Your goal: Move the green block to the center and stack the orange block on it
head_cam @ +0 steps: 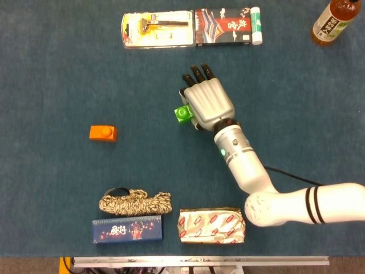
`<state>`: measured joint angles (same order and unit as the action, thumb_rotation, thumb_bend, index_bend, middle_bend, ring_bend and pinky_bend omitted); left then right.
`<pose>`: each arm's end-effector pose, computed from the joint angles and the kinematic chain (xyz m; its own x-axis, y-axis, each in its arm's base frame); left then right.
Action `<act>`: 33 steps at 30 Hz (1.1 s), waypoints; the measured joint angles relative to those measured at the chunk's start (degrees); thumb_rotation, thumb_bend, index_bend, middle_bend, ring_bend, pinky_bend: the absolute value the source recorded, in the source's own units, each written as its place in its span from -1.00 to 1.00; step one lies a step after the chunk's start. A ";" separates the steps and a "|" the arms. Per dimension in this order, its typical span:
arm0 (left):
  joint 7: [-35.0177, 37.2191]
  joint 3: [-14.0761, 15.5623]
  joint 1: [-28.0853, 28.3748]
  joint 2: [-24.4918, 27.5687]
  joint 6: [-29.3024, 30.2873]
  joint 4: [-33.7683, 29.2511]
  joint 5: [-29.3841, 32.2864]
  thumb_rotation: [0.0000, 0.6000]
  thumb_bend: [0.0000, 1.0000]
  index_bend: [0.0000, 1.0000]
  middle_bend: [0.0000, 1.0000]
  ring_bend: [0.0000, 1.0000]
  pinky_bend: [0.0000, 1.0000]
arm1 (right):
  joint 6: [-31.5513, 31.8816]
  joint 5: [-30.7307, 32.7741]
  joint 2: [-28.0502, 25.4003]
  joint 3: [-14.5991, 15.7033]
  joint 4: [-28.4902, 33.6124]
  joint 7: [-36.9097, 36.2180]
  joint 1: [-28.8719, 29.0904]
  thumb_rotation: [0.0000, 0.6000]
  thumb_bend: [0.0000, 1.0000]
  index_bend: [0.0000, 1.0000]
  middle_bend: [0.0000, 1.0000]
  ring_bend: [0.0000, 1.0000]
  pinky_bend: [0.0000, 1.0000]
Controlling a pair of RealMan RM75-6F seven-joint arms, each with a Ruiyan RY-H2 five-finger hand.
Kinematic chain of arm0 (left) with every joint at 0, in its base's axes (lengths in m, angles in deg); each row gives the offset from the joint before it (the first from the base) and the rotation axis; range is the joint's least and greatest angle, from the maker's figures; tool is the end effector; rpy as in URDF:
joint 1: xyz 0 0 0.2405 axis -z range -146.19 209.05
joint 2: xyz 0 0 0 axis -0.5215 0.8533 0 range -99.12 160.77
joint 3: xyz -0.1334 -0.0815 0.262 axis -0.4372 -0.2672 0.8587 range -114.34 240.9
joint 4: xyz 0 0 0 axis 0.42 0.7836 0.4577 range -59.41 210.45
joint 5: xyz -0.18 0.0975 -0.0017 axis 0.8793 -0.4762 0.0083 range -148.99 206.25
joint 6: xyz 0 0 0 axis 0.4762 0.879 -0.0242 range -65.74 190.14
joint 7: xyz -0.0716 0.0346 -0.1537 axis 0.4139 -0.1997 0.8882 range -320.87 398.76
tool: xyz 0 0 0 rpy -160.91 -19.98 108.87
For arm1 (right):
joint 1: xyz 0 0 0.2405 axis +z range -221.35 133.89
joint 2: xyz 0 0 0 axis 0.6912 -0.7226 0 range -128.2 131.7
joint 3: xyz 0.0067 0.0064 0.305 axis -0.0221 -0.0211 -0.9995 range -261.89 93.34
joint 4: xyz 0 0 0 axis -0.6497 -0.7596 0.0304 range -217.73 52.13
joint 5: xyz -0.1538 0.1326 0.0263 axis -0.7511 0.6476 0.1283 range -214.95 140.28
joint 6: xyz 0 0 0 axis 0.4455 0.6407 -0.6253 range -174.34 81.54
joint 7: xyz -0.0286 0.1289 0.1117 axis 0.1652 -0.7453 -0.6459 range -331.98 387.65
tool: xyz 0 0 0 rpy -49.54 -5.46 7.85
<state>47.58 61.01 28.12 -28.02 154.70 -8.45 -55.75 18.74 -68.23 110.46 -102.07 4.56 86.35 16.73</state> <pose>-0.3998 0.1568 0.2575 0.4847 -0.0694 0.8719 0.8702 0.1391 -0.4727 -0.0355 -0.3863 -0.1258 0.5928 -0.2982 0.7481 -0.7910 -0.3901 0.4713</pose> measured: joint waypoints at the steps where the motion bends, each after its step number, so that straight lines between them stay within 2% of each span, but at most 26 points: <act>1: 0.42 -0.03 0.00 0.02 -0.11 0.22 0.06 1.00 -0.44 -0.38 -0.73 -0.94 -0.49 | -0.35 -0.10 0.33 0.04 -0.90 -0.39 0.16 1.00 -0.27 0.40 -0.59 -1.00 -0.96; 8: 1.67 -0.48 -0.05 -0.90 -0.69 2.16 1.10 1.00 -0.44 -0.38 -0.72 -0.94 -0.49 | -2.60 -0.72 2.65 0.85 -6.71 -2.82 0.93 1.00 -0.27 0.40 -0.59 -1.00 -0.96; 20: 2.54 -0.86 -0.11 -1.71 -1.44 3.91 1.81 1.00 -0.43 -0.37 -0.72 -0.94 -0.50 | -5.60 -1.91 5.29 1.67 -12.58 -5.76 1.28 1.00 -0.27 0.40 -0.59 -1.00 -0.96; 33: 2.39 -1.10 -0.13 -2.07 -2.04 4.12 2.29 1.00 -0.44 -0.37 -0.72 -0.94 -0.49 | -6.15 -3.59 6.01 1.79 -14.33 -6.73 1.14 1.00 -0.29 0.34 -0.59 -1.00 -0.96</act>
<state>49.97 59.91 28.00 -30.08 152.66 -4.33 -53.46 12.59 -71.83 116.48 -100.28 -9.77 79.62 17.88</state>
